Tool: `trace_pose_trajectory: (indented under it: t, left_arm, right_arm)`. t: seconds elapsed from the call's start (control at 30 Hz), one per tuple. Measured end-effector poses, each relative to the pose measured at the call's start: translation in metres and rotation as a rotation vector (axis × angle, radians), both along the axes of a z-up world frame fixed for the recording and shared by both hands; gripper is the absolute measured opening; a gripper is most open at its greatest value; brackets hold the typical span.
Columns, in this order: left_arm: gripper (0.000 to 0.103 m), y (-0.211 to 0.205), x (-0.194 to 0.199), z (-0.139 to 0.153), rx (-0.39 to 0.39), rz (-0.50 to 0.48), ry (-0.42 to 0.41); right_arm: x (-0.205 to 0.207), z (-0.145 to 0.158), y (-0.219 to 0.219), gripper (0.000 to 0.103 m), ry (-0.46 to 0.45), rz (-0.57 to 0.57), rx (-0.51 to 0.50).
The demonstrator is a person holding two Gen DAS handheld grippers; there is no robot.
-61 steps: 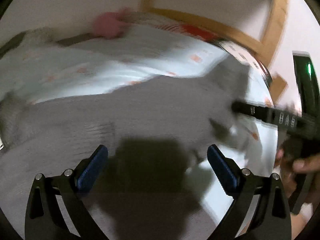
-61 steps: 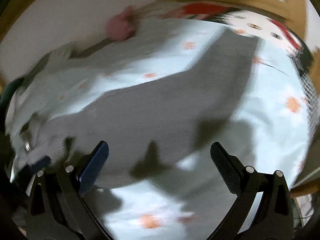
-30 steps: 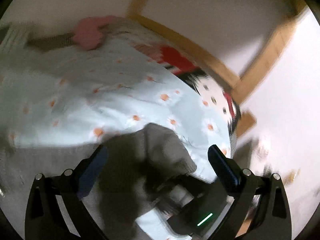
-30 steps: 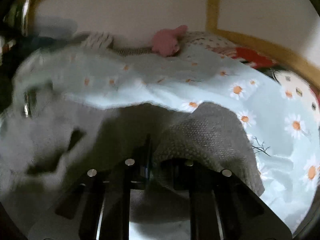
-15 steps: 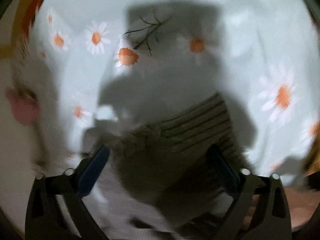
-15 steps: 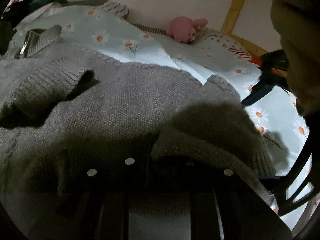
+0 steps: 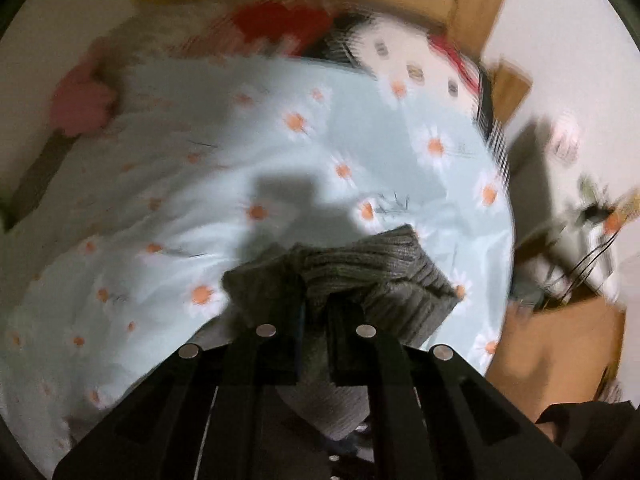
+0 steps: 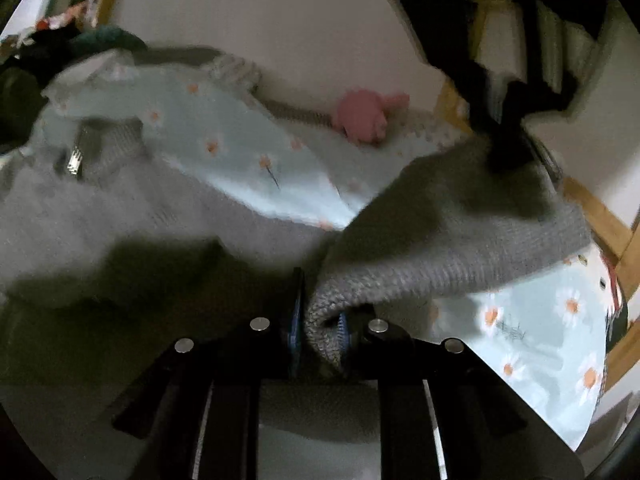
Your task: Fold large clothes
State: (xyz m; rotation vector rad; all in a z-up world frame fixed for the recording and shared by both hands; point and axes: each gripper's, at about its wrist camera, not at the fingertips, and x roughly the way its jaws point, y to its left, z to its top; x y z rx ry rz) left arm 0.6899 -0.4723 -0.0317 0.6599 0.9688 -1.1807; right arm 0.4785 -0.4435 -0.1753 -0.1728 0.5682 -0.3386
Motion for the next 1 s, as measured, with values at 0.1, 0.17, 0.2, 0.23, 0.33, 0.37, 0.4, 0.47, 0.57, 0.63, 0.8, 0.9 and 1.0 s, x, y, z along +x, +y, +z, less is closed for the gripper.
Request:
trace_pose_trajectory:
  t: [0.1, 0.17, 0.2, 0.23, 0.33, 0.37, 0.4, 0.47, 0.57, 0.63, 0.8, 0.9, 1.0]
  left_arm:
    - [0.007, 0.065, 0.018, 0.024, -0.097, 0.068, -0.008]
    - [0.007, 0.109, 0.027, 0.044, -0.143, 0.111, -0.023]
    - [0.007, 0.142, 0.03, 0.047, -0.178, 0.147, -0.038]
    - [0.007, 0.17, 0.032, 0.051, -0.204, 0.171, -0.043]
    - [0.007, 0.242, 0.039, 0.045, -0.236, 0.234, -0.058]
    - [0.007, 0.262, 0.042, 0.041, -0.234, 0.257, -0.06]
    - [0.007, 0.293, 0.048, 0.03, -0.233, 0.301, -0.051]
    - [0.007, 0.328, 0.059, 0.011, -0.224, 0.358, -0.022]
    - [0.007, 0.397, 0.084, -0.045, -0.213, 0.509, 0.073]
    - [0.007, 0.445, 0.095, -0.1, -0.183, 0.62, 0.133]
    - [0.027, 0.516, 0.1, -0.171, -0.174, 0.823, 0.24]
    - [0.059, 0.563, 0.09, -0.148, -0.35, 0.971, 0.189]
    - [0.073, 0.59, 0.075, -0.102, -0.525, 1.08, 0.066]
  right_arm:
    - [0.005, 0.022, 0.029, 0.015, -0.041, 0.058, -0.031]
    - [0.009, 0.034, 0.05, 0.015, -0.067, 0.083, -0.026]
    - [0.011, 0.04, 0.063, 0.015, -0.087, 0.111, -0.011]
    - [0.013, 0.044, 0.078, 0.015, -0.1, 0.144, -0.005]
    - [0.023, 0.043, 0.118, 0.015, -0.081, 0.238, -0.011]
    - [0.03, 0.04, 0.135, 0.015, -0.064, 0.272, -0.003]
    - [0.036, 0.035, 0.151, 0.015, -0.042, 0.302, 0.007]
    - [0.046, 0.022, 0.176, 0.015, 0.002, 0.346, 0.043]
    - [0.058, -0.004, 0.224, 0.015, 0.094, 0.418, 0.1]
    - [0.064, -0.026, 0.257, 0.015, 0.18, 0.456, 0.113]
    - [0.066, -0.067, 0.307, 0.019, 0.305, 0.425, -0.07]
    - [0.061, -0.068, 0.32, 0.026, 0.303, 0.387, -0.15]
    - [0.049, -0.056, 0.322, 0.069, 0.285, 0.467, -0.038]
